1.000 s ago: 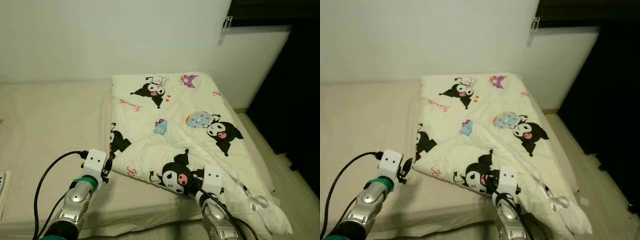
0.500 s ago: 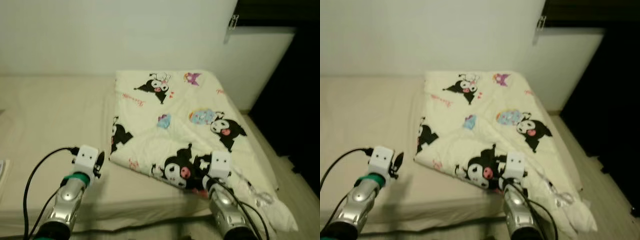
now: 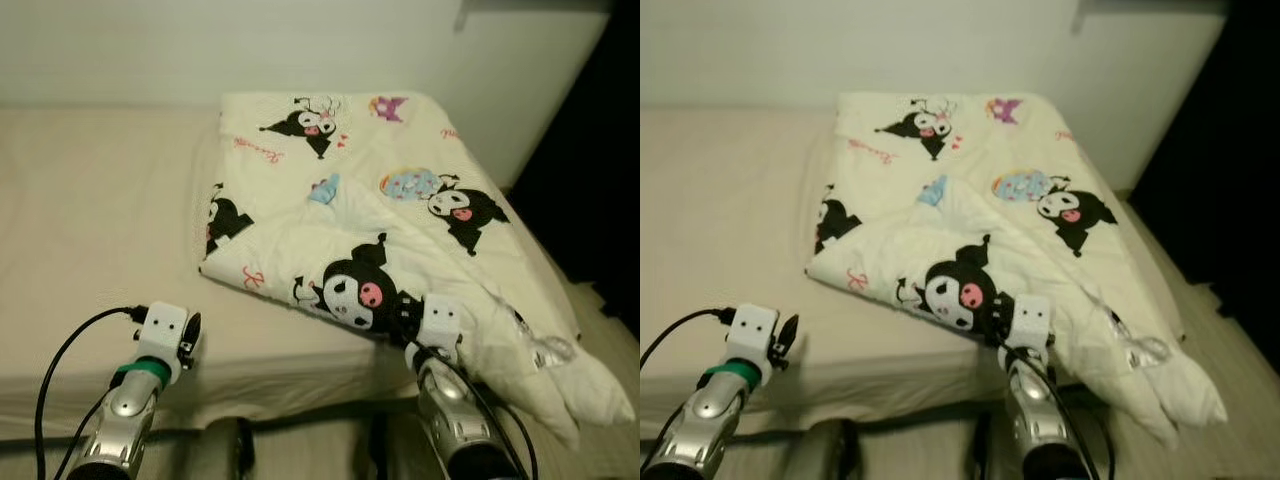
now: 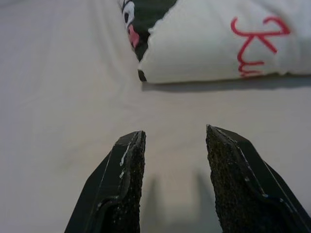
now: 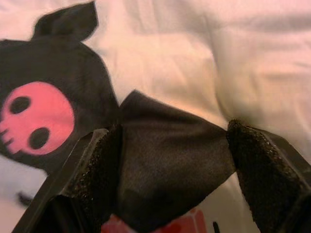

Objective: Clean up the room

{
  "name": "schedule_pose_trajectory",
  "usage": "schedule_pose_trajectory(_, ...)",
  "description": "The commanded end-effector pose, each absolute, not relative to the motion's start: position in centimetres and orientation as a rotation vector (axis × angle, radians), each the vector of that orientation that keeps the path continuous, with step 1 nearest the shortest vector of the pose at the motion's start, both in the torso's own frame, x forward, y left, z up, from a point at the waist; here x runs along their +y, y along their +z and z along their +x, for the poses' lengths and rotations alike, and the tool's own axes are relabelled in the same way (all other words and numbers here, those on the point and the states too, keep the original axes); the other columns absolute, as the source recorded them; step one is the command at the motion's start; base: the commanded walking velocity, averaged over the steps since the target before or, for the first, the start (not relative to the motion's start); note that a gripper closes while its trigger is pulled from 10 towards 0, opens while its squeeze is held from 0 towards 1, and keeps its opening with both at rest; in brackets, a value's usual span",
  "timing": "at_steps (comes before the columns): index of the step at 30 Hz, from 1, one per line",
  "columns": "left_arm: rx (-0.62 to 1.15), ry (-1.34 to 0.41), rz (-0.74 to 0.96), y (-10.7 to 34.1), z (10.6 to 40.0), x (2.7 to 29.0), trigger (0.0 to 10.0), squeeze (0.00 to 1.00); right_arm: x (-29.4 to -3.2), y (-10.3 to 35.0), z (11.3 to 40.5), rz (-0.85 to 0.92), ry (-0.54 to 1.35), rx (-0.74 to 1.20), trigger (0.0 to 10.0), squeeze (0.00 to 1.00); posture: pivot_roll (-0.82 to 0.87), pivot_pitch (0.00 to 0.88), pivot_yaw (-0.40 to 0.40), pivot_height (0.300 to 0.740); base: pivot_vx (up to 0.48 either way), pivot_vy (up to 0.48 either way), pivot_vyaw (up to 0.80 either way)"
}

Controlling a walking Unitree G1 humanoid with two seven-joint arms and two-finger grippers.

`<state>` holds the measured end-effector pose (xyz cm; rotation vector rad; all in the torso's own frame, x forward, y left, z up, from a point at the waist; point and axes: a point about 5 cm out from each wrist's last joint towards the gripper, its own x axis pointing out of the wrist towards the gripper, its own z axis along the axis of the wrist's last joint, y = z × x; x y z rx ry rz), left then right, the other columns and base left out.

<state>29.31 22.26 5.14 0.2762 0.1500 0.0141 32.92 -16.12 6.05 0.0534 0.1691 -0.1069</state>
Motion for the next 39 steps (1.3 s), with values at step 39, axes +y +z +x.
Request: schedule_pose_trajectory(39,0.056,-0.067,0.420,10.4,27.4,26.4,10.0,0.00,-24.4,7.6,33.6,-0.201,0.301,0.362,10.0,0.00,0.19,0.162,0.119,0.571,0.000,0.000,0.00)
